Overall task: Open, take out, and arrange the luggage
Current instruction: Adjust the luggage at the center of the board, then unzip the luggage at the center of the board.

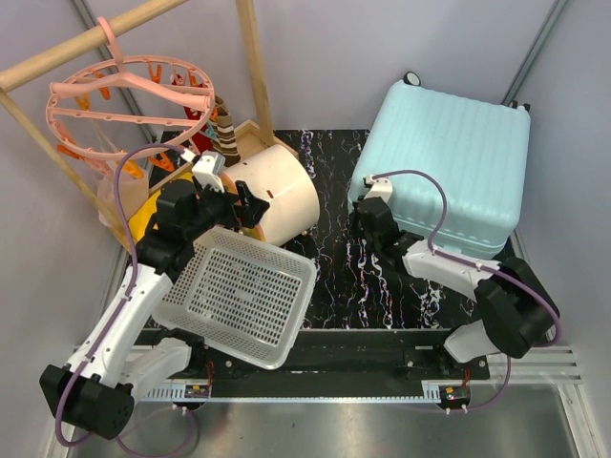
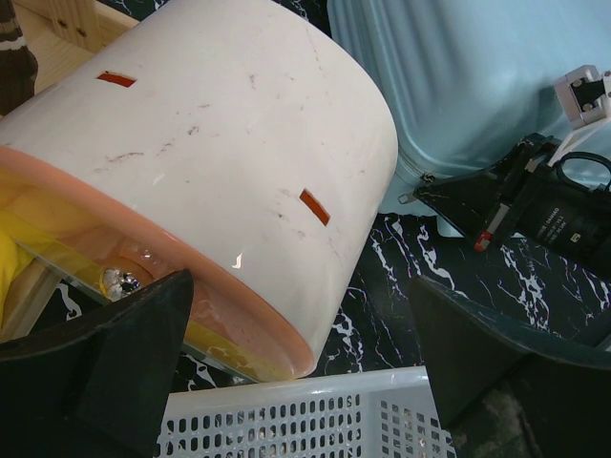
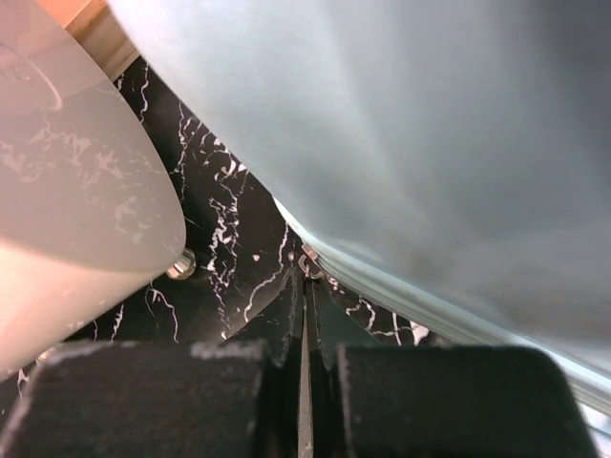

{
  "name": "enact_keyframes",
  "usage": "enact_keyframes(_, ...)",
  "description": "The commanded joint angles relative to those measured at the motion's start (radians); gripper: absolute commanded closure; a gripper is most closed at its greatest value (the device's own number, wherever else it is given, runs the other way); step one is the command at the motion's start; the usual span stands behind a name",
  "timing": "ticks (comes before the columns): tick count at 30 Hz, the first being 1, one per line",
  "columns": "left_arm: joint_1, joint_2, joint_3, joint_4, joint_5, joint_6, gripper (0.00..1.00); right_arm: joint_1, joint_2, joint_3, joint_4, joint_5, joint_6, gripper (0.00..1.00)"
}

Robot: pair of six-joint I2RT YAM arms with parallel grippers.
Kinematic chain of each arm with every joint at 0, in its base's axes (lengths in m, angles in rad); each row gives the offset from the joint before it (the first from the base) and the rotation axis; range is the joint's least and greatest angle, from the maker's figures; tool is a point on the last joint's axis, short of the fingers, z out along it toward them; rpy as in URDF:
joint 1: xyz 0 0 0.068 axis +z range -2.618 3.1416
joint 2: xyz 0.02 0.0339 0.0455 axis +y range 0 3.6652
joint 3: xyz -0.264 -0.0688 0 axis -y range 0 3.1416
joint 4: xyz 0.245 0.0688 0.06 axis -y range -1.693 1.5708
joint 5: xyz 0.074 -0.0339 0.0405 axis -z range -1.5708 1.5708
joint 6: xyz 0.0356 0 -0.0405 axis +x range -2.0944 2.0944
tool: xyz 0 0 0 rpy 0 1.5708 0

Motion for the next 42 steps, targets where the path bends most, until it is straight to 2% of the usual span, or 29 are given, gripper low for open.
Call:
enact_keyframes(1,-0.003,-0.022,0.004,0.03,0.007,0.007,0.01,0.047,0.058,0.093,0.117,-0.009,0.044,1.0)
enact_keyframes(8,-0.003,-0.017,0.004,0.031,0.01,0.006,0.01,0.056,0.199,0.211,0.151,0.094,0.078,1.0)
enact_keyframes(13,-0.005,-0.017,0.003,0.033,0.006,0.007,0.01,0.061,0.262,0.266,0.163,0.108,0.094,0.98)
enact_keyframes(16,-0.003,-0.016,0.003,0.031,0.006,0.009,0.01,0.062,0.247,0.269,0.14,0.094,0.079,0.75)
enact_keyframes(18,-0.005,-0.017,0.003,0.03,0.003,0.01,0.01,0.07,0.188,0.237,0.117,0.089,0.058,0.5)
enact_keyframes(21,-0.005,-0.017,0.003,0.031,0.004,0.009,0.01,0.084,0.063,0.182,0.033,0.085,-0.01,0.36)
enact_keyframes(29,-0.005,-0.011,0.003,0.033,0.014,0.004,0.01,0.082,-0.269,0.018,-0.3,0.144,0.006,0.34)
enact_keyframes(34,-0.005,-0.008,0.0,0.038,0.024,-0.002,0.01,0.02,-0.222,0.099,-0.476,0.098,0.002,0.34)
enact_keyframes(42,-0.006,-0.014,0.0,0.036,0.014,0.002,0.01,-0.007,-0.126,0.117,-0.504,0.143,0.096,0.27)
